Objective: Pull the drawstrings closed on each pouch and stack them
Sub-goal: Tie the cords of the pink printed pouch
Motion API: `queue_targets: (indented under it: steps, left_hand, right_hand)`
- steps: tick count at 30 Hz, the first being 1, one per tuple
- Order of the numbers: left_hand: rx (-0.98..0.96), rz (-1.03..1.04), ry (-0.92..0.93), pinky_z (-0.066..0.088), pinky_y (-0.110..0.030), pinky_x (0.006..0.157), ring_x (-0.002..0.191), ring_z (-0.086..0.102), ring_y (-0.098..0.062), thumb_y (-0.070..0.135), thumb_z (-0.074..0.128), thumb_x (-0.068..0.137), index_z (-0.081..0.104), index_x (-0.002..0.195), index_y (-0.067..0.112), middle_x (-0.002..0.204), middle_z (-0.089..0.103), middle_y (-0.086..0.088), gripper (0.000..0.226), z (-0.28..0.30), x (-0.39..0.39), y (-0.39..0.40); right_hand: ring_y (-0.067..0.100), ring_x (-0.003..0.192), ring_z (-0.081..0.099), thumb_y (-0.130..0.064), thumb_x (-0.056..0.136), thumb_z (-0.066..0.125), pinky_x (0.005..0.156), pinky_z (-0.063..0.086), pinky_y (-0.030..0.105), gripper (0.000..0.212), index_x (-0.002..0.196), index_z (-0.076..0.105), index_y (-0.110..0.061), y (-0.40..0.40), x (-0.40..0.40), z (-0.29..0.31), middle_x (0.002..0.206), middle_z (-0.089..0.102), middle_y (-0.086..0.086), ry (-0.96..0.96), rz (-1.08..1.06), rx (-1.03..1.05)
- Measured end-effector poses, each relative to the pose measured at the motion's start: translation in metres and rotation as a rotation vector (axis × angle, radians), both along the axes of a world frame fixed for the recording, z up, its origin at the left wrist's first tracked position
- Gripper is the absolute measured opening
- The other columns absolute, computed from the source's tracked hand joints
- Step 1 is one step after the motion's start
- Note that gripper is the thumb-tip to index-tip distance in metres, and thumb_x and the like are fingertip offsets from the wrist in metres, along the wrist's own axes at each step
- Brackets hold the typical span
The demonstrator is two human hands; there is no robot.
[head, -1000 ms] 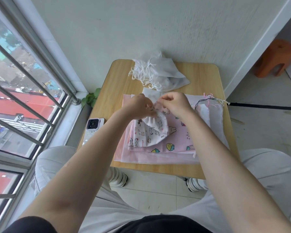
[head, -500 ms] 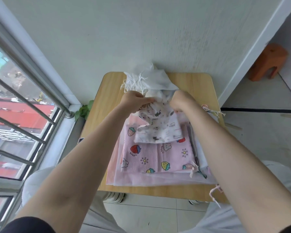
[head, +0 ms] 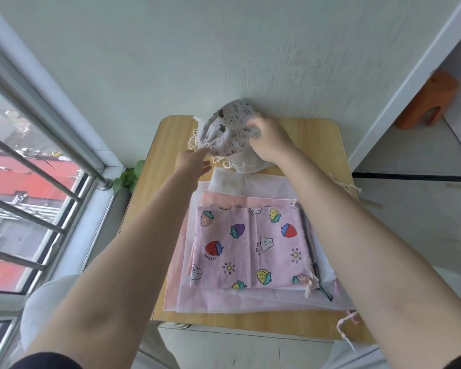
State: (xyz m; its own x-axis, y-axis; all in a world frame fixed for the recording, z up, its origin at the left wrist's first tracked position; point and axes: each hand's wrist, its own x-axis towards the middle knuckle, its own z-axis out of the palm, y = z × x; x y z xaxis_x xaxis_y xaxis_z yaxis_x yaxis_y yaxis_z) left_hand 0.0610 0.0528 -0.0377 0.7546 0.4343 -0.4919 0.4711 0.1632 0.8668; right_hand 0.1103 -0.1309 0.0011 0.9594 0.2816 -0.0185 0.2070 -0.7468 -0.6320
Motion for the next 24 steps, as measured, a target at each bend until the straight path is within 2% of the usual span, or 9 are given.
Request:
queue_targets:
  steps: [2,4,6,7,9,11,14,20,24]
  left_hand:
    - [0.221,-0.084,0.047,0.058,-0.033,0.078,0.077,0.060,-0.013,0.018,0.063,0.092,0.042,0.143,0.005,0.111,0.061,-0.009,0.057,-0.006,-0.010,-0.004]
    - [0.496,-0.179,0.000,0.054,-0.028,0.068,0.070,0.057,-0.007,0.016,0.059,0.090,0.057,0.132,0.011,0.118,0.065,-0.003,0.042,-0.006,-0.022,-0.014]
    - [0.697,-0.388,-0.064,0.052,-0.020,0.058,0.065,0.055,-0.005,0.015,0.058,0.091,0.068,0.112,0.016,0.110,0.068,0.003,0.023,-0.006,-0.035,-0.026]
    - [0.758,-0.546,-0.066,0.052,-0.018,0.057,0.066,0.058,-0.007,0.016,0.061,0.091,0.070,0.107,0.018,0.106,0.068,0.004,0.019,-0.007,-0.041,-0.032]
    - [0.886,-0.876,-0.008,0.055,-0.025,0.077,0.085,0.063,-0.012,0.020,0.068,0.086,0.070,0.108,0.022,0.106,0.067,0.005,0.021,-0.013,-0.054,-0.043]
    - [1.023,-1.005,0.075,0.049,-0.035,0.093,0.099,0.061,-0.016,0.024,0.071,0.082,0.067,0.109,0.028,0.107,0.065,0.006,0.028,-0.024,-0.061,-0.048]
    - [1.159,-0.967,0.061,0.041,-0.035,0.094,0.099,0.058,-0.019,0.020,0.063,0.084,0.065,0.107,0.030,0.104,0.060,0.006,0.025,-0.031,-0.070,-0.051]
    - [1.152,-0.912,0.010,0.041,-0.036,0.097,0.099,0.061,-0.019,0.022,0.058,0.088,0.067,0.105,0.029,0.104,0.066,0.005,0.021,-0.028,-0.082,-0.055]
    - [0.978,-0.841,-0.159,0.045,-0.033,0.093,0.100,0.056,-0.015,0.027,0.069,0.086,0.067,0.117,0.025,0.108,0.061,0.005,0.031,-0.016,-0.087,-0.065]
  right_hand:
    - [0.025,0.108,0.060,-0.012,0.093,0.047,0.083,0.045,0.029,0.028,0.111,0.068,-0.011,-0.005,-0.010,-0.010,0.118,0.066,0.006,0.066,0.001,-0.115]
    - [0.029,0.091,0.067,-0.009,0.091,0.047,0.074,0.051,0.033,0.025,0.095,0.071,-0.003,-0.009,-0.021,-0.017,0.099,0.072,0.012,0.160,0.038,-0.241]
    - [0.031,0.081,0.067,-0.008,0.088,0.051,0.069,0.054,0.033,0.019,0.087,0.069,-0.002,-0.014,-0.034,-0.022,0.088,0.071,0.014,0.256,0.079,-0.404]
    - [0.030,0.074,0.063,-0.007,0.085,0.053,0.063,0.050,0.029,0.015,0.078,0.065,-0.004,-0.016,-0.040,-0.025,0.079,0.067,0.013,0.275,0.086,-0.466]
    - [0.027,0.069,0.054,-0.005,0.082,0.055,0.060,0.041,0.026,0.015,0.067,0.053,-0.009,-0.022,-0.053,-0.030,0.069,0.054,0.007,0.281,0.089,-0.551]
    - [0.026,0.080,0.055,-0.008,0.083,0.058,0.076,0.042,0.031,0.008,0.078,0.054,-0.011,-0.028,-0.064,-0.035,0.081,0.053,0.004,0.279,0.098,-0.653]
    - [0.028,0.110,0.050,-0.012,0.087,0.057,0.094,0.033,0.037,0.009,0.093,0.051,-0.017,-0.035,-0.076,-0.041,0.099,0.051,0.004,0.248,0.118,-0.777]
    - [0.026,0.118,0.043,-0.012,0.088,0.056,0.097,0.030,0.039,0.016,0.103,0.061,-0.015,-0.042,-0.087,-0.044,0.118,0.057,0.005,0.112,0.132,-0.766]
    - [0.026,0.122,0.040,-0.027,0.093,0.054,0.096,0.030,0.043,0.016,0.099,0.069,-0.027,-0.029,-0.096,-0.030,0.120,0.056,0.002,0.041,0.171,-0.526]
